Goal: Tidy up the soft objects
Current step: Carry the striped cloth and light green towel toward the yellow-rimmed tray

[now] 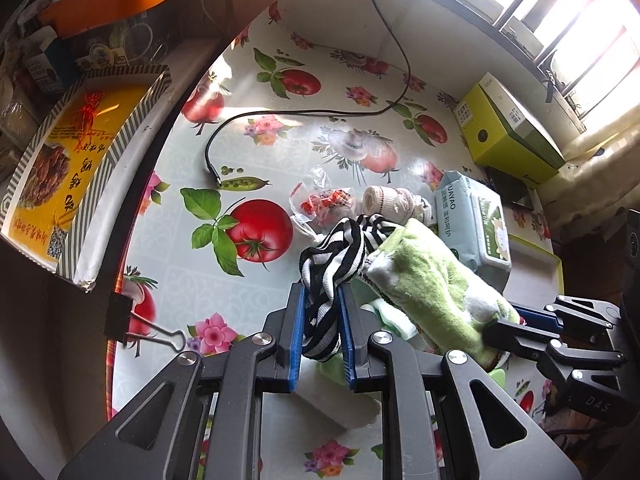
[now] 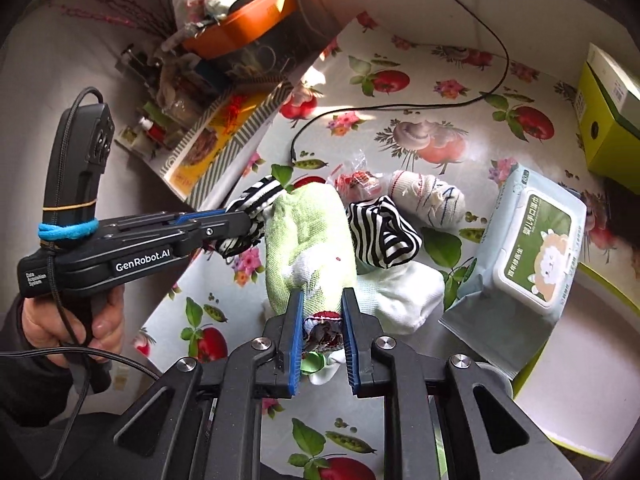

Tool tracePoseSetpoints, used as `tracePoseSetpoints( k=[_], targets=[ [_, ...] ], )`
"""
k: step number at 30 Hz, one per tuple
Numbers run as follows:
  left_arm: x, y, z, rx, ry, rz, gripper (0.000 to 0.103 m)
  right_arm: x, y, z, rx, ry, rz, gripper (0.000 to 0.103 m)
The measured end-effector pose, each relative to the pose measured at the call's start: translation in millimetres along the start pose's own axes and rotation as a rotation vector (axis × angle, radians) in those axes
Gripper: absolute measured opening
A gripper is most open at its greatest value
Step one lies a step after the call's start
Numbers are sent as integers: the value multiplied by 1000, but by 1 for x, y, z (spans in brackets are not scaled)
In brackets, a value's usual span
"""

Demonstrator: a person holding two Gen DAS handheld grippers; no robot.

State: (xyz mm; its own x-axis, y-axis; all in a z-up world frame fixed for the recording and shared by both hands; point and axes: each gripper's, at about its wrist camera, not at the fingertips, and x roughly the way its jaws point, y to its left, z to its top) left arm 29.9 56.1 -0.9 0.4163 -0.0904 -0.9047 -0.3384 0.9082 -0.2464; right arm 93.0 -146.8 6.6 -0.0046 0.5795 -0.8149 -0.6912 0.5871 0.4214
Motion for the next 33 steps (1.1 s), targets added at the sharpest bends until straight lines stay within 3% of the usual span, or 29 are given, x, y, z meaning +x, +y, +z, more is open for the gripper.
tracePoseSetpoints(
  k=[14,33],
  targets=[
    [-15,-65,-4,121,-2,-55,17,-70,-37,-32,151,-145,-15,17],
    [0,-174,3,336,50,-118,17,-142,-99,-75,322,-284,-189,17]
  ],
)
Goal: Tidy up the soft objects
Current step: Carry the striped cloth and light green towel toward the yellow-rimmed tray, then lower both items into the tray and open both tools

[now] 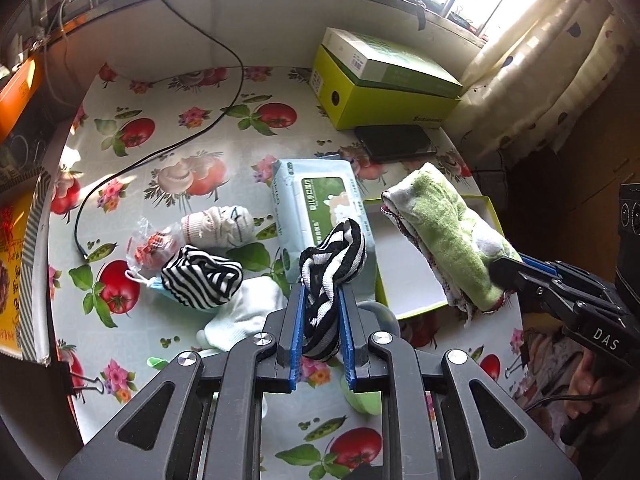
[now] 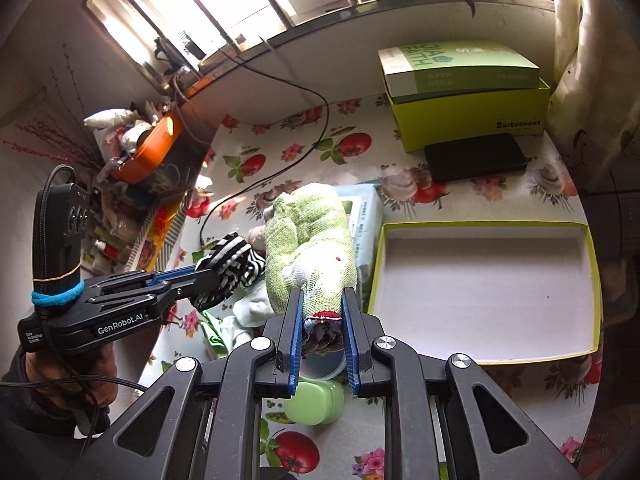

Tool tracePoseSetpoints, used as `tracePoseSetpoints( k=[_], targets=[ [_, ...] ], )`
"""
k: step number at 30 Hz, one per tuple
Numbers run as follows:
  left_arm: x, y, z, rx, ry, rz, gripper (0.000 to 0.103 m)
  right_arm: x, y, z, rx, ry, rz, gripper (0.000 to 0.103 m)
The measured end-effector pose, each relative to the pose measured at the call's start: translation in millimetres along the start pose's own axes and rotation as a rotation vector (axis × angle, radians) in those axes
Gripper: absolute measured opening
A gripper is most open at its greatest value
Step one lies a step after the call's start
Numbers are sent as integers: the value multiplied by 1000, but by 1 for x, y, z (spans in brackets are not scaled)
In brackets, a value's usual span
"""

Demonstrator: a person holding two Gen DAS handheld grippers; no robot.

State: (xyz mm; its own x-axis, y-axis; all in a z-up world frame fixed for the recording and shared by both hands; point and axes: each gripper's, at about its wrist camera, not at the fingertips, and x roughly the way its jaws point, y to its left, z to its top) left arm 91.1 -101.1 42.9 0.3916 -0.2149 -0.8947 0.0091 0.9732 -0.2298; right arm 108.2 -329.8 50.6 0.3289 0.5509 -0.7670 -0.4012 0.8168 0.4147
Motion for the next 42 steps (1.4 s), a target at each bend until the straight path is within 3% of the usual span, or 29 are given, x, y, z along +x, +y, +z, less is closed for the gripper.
tracePoseSetpoints(
  k=[18,32,42],
  targets=[
    [49,-68,32,91,74,-31,17,-9,-72,-13,144,-27,-69,17],
    [116,-103,55,69,167,-33,17,9,-118,-25,256,0,-108,17],
    [159,-108,57,61,235,-28,17,29,-138,-28,292,33,-118,17]
  ],
)
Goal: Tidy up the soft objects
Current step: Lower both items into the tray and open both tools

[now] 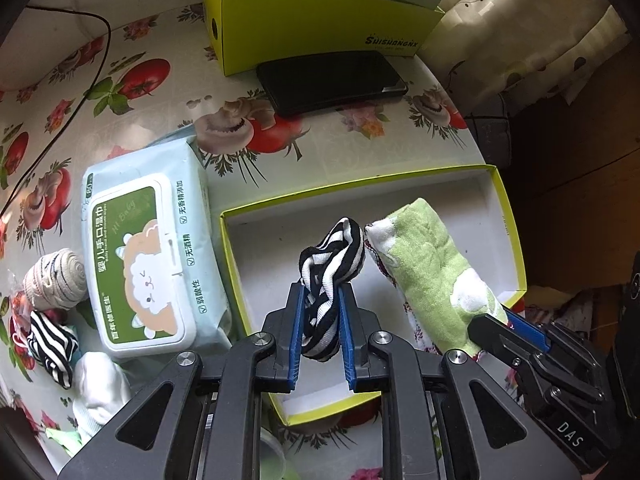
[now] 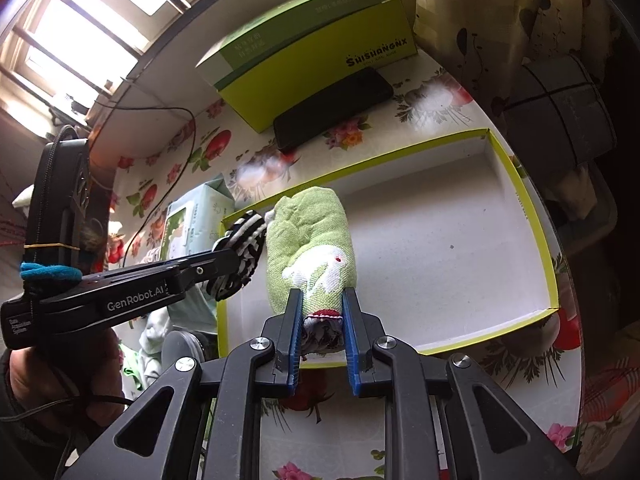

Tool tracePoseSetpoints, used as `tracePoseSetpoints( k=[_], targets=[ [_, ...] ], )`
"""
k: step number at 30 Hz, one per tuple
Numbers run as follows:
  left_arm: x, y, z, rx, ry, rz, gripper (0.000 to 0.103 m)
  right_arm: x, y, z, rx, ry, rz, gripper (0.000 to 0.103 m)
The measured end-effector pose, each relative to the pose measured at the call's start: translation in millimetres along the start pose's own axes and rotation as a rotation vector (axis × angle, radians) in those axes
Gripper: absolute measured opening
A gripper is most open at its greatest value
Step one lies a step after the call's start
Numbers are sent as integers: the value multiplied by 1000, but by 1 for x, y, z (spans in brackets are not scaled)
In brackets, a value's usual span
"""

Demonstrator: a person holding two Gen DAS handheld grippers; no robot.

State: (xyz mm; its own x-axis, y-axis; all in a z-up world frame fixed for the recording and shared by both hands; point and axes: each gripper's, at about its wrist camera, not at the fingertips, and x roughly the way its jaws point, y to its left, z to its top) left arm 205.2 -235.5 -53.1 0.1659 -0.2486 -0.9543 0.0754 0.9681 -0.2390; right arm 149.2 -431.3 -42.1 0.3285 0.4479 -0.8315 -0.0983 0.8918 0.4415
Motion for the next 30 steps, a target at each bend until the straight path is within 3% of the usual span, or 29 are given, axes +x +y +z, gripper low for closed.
tracePoseSetpoints(
  k=[3,8,14,23,30],
  targets=[
    [4,-1,-1,13,10,-6,21,8,-2,0,2,12,1,17],
    [3,2,-3,12,22,-30,37,16,-3,0,6,22,-6,17],
    [-13,7,-10,22,10,-65,37,28,5,-2,-9,44,-11,18],
    [-53,37,-17,-29,-71,-56,37,51,28,4,-69,74,15,19],
    [-73,57,-25,-59,-112,-38,37,64,47,-1,-125,118,41,27]
  ],
)
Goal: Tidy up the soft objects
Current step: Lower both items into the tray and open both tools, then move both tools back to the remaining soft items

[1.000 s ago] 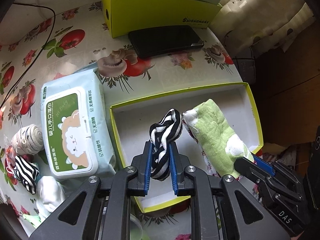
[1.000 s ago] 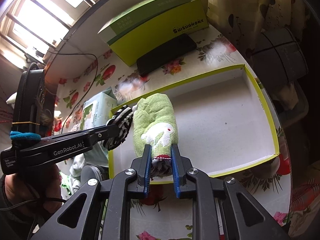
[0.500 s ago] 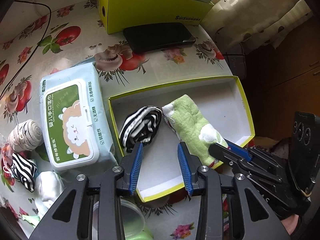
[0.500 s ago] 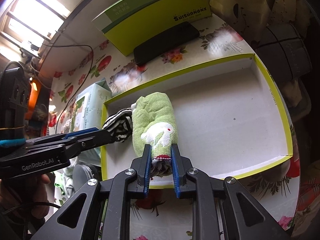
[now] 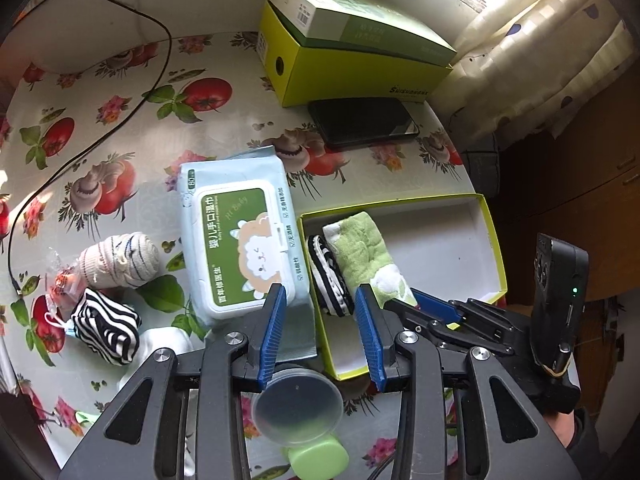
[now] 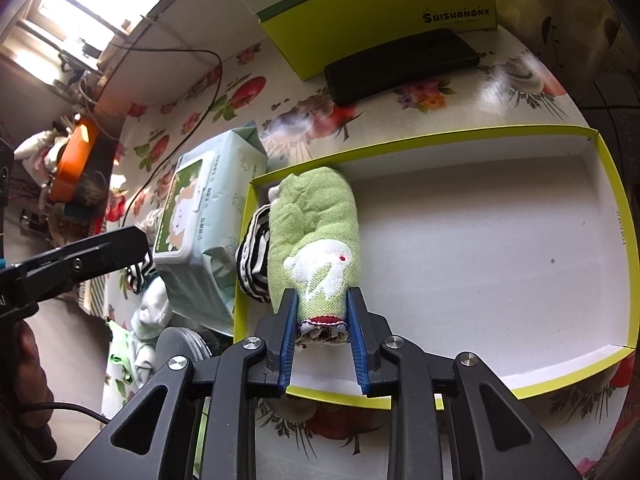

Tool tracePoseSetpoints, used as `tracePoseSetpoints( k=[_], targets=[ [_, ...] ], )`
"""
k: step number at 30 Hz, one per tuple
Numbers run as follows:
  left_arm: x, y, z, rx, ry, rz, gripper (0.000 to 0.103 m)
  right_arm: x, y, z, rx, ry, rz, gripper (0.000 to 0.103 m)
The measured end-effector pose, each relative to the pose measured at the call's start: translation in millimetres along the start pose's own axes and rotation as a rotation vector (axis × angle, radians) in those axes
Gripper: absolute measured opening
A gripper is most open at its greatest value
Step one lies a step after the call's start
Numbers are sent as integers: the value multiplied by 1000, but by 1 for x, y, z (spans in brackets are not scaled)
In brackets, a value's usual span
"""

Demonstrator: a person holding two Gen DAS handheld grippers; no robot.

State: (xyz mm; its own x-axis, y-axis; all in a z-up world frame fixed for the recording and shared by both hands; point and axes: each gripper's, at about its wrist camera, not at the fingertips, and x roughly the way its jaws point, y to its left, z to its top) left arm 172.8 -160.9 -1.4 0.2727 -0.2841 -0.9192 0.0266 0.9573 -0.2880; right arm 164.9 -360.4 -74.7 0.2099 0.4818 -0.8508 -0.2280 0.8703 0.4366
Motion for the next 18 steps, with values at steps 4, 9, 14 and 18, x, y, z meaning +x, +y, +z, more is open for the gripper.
tracePoseSetpoints(
  k=[4,9,14,18],
  targets=[
    [-8,11,-7,-21,-11,9,37,-5,5,-4,-14,-2,4,41],
    [-16,24,-21,-48,-18,15,37,-18,16,-8,-40,-17,7,43],
    [-26,36,-34,-64,-36,31,37,-35,25,-12,-59,-32,-4,44],
    [-35,43,-44,-70,-55,38,37,-50,35,-17,-73,-57,-7,47]
  ],
)
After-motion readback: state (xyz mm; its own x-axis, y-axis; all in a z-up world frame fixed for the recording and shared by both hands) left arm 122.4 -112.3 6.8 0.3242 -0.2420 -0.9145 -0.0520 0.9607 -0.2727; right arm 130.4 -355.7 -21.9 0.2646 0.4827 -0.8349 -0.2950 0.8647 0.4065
